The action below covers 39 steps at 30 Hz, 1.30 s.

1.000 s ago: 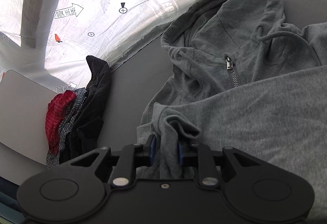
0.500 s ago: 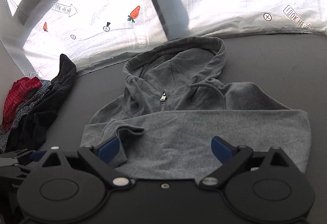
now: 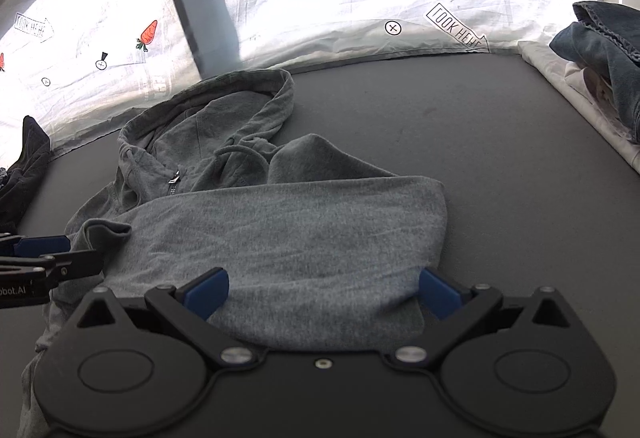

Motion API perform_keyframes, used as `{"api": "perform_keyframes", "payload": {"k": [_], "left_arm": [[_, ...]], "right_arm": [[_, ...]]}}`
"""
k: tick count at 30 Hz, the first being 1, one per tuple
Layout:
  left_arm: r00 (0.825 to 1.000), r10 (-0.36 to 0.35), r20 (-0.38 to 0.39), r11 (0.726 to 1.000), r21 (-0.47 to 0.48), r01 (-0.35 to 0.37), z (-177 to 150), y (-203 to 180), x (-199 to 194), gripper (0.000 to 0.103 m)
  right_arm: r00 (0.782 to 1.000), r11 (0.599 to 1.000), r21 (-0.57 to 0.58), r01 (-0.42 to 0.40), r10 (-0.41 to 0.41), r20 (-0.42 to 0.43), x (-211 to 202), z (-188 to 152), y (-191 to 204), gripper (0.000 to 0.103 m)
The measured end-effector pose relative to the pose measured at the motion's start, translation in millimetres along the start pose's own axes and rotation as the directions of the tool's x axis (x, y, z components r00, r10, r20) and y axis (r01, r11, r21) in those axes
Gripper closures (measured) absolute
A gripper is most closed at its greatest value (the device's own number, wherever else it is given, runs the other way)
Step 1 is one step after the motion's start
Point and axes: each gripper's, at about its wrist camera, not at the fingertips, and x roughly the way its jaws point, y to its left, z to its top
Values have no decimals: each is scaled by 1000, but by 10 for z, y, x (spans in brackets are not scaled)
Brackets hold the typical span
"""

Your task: Fold clothes

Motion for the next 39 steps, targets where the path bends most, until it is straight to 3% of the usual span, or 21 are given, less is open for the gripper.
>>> {"api": "perform_keyframes", "payload": {"k": [3,6,12,19,28,33,39], "left_arm": [[1000,22,-9,1000,-3,-22,-34,51,44,83],[999,21,27,998,-62,-19,-13,169,-46,90],[987,73,140,986,-160,-50,163,385,-338,90],[956,144,255,957,-284,-68,359,655,-678,91],[915,103,389,961,-276,10,652,530,-993,91],[878,73,473,967,-248,53,863,404,-1182,91],[825,72,561,968,-239,78,1036,360,-1481,91]], "right_arm": [[1000,1000,-5,-3,3,0,-11,-7,16,0],[1000,1000,-15,-2,2,2,-29,-5,56,0],[999,999,-20,-34,34,21,-84,6,97,0],[999,995,-100,-27,30,28,-163,-56,207,0],[997,943,-330,39,-16,72,-210,-116,543,0],[996,923,-379,68,-44,71,-183,-157,598,0],[988,907,-407,109,-55,142,-264,-119,655,0]]}}
